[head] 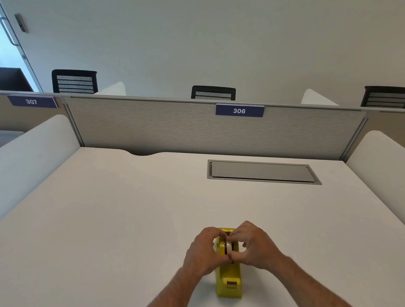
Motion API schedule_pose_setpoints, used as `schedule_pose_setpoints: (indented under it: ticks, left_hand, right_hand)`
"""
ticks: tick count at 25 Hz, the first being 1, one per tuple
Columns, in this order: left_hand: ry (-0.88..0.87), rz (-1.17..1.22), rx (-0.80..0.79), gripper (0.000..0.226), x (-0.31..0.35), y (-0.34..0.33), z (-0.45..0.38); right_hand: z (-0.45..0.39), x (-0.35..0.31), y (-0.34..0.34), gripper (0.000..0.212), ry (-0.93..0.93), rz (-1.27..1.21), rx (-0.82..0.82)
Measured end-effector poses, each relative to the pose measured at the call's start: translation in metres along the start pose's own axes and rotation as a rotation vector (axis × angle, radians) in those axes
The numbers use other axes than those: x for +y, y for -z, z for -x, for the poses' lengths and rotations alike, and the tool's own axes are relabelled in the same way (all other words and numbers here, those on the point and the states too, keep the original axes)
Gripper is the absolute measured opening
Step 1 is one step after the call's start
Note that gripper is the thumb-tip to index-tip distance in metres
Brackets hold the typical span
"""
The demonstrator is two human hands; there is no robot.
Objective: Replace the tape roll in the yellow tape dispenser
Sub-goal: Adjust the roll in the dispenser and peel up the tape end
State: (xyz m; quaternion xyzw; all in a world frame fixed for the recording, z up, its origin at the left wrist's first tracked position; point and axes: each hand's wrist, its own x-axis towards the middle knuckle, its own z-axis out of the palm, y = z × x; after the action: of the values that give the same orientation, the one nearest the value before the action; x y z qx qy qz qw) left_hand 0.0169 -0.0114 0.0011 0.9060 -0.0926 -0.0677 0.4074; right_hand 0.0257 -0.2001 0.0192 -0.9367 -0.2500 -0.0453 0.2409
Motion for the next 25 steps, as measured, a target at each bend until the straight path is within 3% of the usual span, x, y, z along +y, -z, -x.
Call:
schedule_pose_setpoints:
  ticks: [4, 11, 20, 25]
  left_hand:
    - [0.019, 0.001, -0.009, 0.056, 0.001, -0.001, 0.000]
    - [0.026, -0.012, -0.017, 0.057, 0.001, -0.001, -0.001]
    - [0.033, -0.016, -0.018, 0.055, 0.000, -0.001, -0.001]
    - [0.038, -0.008, -0.010, 0.057, 0.000, -0.001, -0.002]
  right_hand:
    - [-0.003, 0.001, 0.001, 0.021, -0.020, -0.037, 0.024]
    - [-0.003, 0.003, 0.002, 0.028, -0.005, -0.019, -0.002]
    - [-0.010, 0.003, 0.008, 0.010, -0.043, -0.085, -0.025]
    - [-0.010, 0.001, 0.011, 0.012, -0.053, -0.121, -0.051]
